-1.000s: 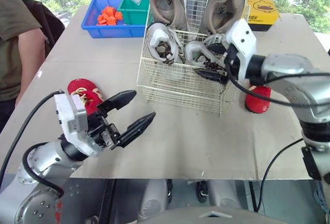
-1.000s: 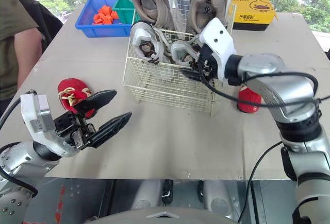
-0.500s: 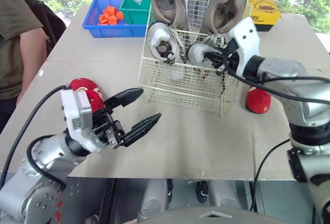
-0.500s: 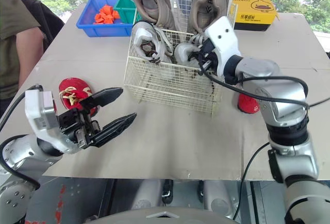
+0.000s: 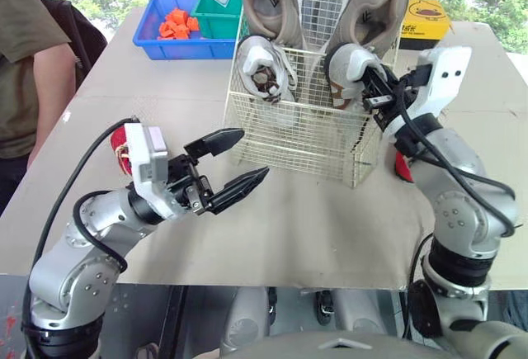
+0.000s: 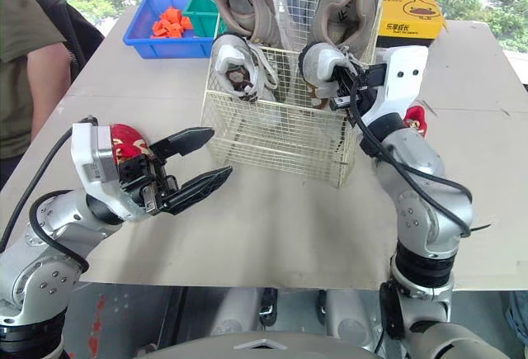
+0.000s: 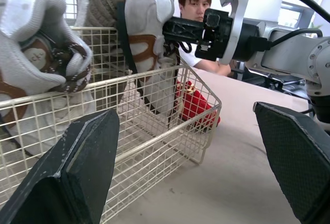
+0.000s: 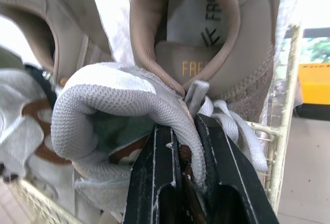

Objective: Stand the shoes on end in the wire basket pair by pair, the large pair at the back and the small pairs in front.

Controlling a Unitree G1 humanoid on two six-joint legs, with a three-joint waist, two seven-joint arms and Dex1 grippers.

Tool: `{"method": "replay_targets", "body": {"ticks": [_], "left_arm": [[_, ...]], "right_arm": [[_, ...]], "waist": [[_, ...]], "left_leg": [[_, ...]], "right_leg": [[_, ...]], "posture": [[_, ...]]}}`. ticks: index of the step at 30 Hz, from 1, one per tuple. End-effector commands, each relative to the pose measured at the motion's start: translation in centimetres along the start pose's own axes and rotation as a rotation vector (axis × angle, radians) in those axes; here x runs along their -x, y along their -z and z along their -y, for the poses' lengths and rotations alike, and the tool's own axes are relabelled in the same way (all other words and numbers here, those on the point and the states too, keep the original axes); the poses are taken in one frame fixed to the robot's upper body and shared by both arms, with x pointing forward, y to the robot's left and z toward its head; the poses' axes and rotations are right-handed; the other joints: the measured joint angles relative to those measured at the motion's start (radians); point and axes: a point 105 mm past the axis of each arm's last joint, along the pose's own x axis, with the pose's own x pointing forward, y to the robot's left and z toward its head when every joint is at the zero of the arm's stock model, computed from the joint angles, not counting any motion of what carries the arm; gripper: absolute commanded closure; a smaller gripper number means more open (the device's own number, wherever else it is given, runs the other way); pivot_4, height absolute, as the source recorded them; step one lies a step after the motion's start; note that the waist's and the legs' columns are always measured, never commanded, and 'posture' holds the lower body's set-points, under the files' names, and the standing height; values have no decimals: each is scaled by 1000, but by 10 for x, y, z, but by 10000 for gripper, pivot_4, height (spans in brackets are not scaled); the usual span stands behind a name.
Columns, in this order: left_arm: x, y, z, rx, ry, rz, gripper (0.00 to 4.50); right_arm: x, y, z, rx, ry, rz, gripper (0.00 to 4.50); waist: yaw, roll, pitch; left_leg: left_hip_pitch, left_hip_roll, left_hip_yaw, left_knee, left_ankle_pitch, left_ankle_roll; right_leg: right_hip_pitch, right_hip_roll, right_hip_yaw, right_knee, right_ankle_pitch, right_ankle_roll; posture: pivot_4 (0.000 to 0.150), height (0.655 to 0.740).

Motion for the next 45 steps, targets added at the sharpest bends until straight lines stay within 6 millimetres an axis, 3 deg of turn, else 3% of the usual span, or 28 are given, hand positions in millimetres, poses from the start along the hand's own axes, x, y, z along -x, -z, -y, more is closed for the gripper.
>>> {"method": "replay_targets", "body": {"ticks": [1, 7, 11, 20, 21, 22, 27, 31, 38, 42, 45], "left_arm": [[-2, -6, 2, -27, 18, 18, 0], [-1, -7, 3, -36, 6, 15, 0], [1, -6, 5, -35, -14, 10, 0], [4, -2, 6, -23, -28, -2, 0], [4, -2, 6, -23, -29, -3, 0], [4, -2, 6, -21, -30, -4, 0], [9, 2, 2, 18, -72, -7, 0], [25, 3, -18, 100, -299, 51, 0], [77, 9, -46, 155, -747, 79, 0], [107, 19, -54, 132, -1012, -10, 0], [111, 24, -48, 115, -1115, -50, 0]], "right_arm": [[1, -32, -18, 14, -68, 168, 44674], [3, -8, -11, 41, -45, 95, 44674], [20, 22, 7, 60, 44, 18, 44674], [39, 62, 21, -8, 59, -95, 44674], [40, 61, 23, -34, 54, -92, 38883], [41, 59, 26, -50, 54, -90, 37242], [52, 52, 27, -39, -44, -114, 18229], [66, 23, 11, 70, -365, -110, 407], [81, -9, -29, 175, -920, -147, 407], [79, -18, -48, 136, -1098, -141, 407], [83, -16, -59, 136, -1209, -149, 407]], "waist": [[-3, 0, 0], [-4, 0, 0], [-3, 0, 0], [4, -3, -2], [5, -3, -3], [6, -4, -3], [8, -4, -3], [10, -3, -2], [-4, 1, 1], [1, -1, 1], [9, -1, 2]], "left_leg": [[0, 0, 0, 0, 0, 0], [1, 1, 0, 0, 0, -1], [1, 1, 0, 0, 1, -2], [1, 1, -2, 0, 0, -1], [2, 0, -2, 0, 0, -1], [2, 0, -2, 0, 0, -1], [4, 0, -2, 0, 0, 0], [5, 0, -3, 3, -1, 0], [5, 1, -4, 3, -1, 1], [5, 2, -5, 2, -1, 1], [4, 1, -5, 2, -1, 1]], "right_leg": [[0, 0, 0, 0, 0, 0], [0, 0, 0, 1, 0, 0], [0, -3, 0, 0, 0, 0], [1, -3, -1, 0, 0, 0], [2, -3, -1, 0, 0, 0], [2, -3, -1, -1, 0, 0], [5, -4, -1, -1, -2, -4], [8, -6, -3, -2, -4, -1], [8, -5, -3, -1, -4, -1], [7, -4, -4, -2, -2, -4], [7, -6, -4, -3, -2, -4]], "posture": [[1500, 7400], [1500, 7400], [1500, 7400], [1500, 7400], [1500, 7400], [1500, 7400], [1500, 7400], [1500, 7400], [1500, 7400], [1500, 7400], [1500, 7400]]}}
